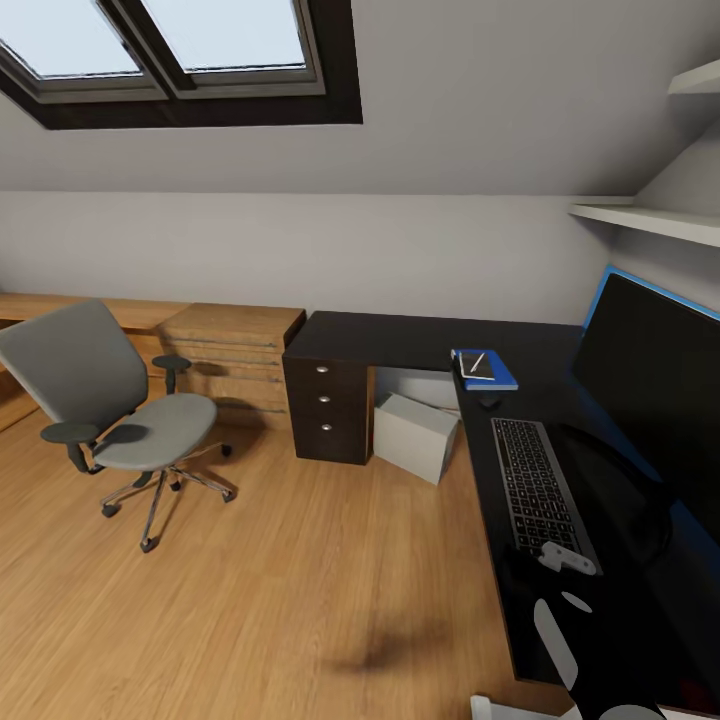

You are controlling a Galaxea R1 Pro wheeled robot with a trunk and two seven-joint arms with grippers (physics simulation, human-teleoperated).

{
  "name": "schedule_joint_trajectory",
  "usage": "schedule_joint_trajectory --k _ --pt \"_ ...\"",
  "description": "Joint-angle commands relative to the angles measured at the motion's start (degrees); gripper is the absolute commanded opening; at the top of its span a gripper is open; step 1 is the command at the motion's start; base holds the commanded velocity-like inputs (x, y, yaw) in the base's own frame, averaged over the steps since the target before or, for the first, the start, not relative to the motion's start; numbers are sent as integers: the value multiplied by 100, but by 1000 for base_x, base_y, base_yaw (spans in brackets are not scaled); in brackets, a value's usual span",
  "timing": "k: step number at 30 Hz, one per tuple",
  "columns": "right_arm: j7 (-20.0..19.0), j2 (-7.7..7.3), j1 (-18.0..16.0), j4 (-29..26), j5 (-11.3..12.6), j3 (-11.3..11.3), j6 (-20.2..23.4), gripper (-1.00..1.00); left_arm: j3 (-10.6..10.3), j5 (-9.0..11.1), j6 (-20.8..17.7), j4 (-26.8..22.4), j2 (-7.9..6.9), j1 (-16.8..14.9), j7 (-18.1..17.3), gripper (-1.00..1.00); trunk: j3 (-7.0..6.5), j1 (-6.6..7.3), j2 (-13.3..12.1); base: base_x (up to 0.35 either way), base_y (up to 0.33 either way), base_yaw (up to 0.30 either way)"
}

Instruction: In the bedroom, organize the workspace by keeping the computer under the desk, ensuring the monitor is on the desk, placing the keyboard on the desk next to the monitor, placing the mouse on the desk next to the keyboard, moving the folder from the swivel chair onto the desk next to the mouse, stacking the notebook on top of the folder with the pen on top of the notebook, and positioning the swivel chair next to the desk.

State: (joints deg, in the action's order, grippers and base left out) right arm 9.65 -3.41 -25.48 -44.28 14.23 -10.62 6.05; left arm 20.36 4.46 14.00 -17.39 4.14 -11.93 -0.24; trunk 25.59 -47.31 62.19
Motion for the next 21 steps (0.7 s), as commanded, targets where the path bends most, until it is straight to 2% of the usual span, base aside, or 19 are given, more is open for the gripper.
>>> schedule_joint_trajectory --k 1,15,17,21 --pt "21 -1 -1 -10 54 7 28 100 -6 46 15 1 1 -3 -3 100 6 0 4 3 0 0" --pt "23 -1 -1 -10 58 7 28 100 -6 46 17 1 0 -3 -3 100 6 0 4 0 0 0" --pt "25 -1 -1 -10 57 7 28 100 -6 46 69 0 1 -3 -3 100 6 0 4 41 0 0" --pt "24 -1 -1 -10 58 7 28 100 -13 40 431 6 2 -3 -3 100 6 0 4 124 0 0"
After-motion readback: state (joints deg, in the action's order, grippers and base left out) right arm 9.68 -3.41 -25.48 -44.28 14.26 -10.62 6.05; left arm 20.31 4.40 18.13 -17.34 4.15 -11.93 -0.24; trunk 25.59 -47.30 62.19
